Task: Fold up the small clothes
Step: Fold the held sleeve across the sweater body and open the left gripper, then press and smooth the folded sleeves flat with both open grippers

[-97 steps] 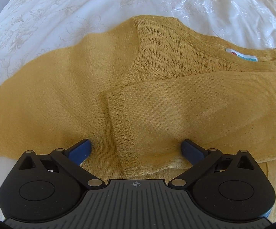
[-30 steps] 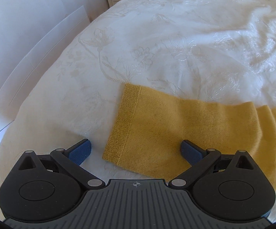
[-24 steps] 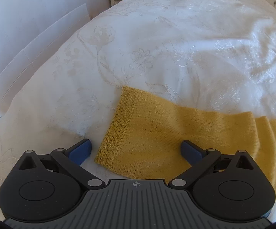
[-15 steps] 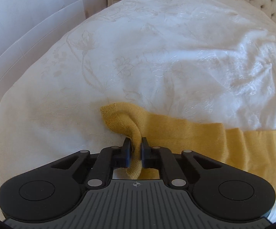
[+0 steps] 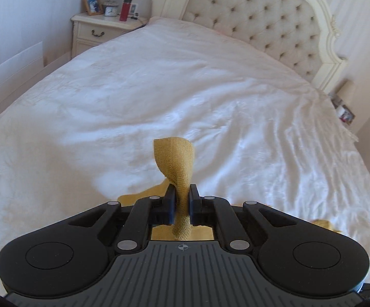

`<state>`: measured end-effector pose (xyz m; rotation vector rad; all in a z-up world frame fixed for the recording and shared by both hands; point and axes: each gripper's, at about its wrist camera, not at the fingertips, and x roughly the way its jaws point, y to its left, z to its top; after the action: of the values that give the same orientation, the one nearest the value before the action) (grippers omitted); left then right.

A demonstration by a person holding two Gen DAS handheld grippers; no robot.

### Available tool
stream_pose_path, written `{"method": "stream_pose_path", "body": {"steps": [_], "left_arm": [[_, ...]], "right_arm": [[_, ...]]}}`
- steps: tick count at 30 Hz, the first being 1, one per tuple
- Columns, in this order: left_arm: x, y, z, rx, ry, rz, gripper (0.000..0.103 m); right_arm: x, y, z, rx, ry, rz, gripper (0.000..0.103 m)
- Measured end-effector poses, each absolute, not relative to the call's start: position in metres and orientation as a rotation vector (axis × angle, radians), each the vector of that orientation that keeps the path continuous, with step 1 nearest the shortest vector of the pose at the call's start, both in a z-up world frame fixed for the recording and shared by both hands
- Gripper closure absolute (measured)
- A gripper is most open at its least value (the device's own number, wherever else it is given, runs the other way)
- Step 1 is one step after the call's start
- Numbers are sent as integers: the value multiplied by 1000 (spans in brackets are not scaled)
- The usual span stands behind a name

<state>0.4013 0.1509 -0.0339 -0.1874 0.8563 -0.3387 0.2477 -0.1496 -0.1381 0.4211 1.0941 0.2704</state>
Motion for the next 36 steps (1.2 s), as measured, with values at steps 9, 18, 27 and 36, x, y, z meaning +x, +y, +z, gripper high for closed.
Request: {"method": "stream_pose_path", "body": {"steps": [9, 18, 27, 36], "left_arm": [[350, 1, -34, -195, 862, -525, 93], [322, -130, -99, -127, 1008, -626, 89], [294, -132, -101, -60, 977, -637, 65], [292, -55, -148, 67, 1075, -421, 60]], "right_arm": [[204, -214, -149, 462, 1085, 247, 1], [171, -287, -161, 513, 1082, 125, 1], [173, -314, -167, 543, 1055, 57, 1], [205, -316, -167, 575, 979, 50, 1]]}}
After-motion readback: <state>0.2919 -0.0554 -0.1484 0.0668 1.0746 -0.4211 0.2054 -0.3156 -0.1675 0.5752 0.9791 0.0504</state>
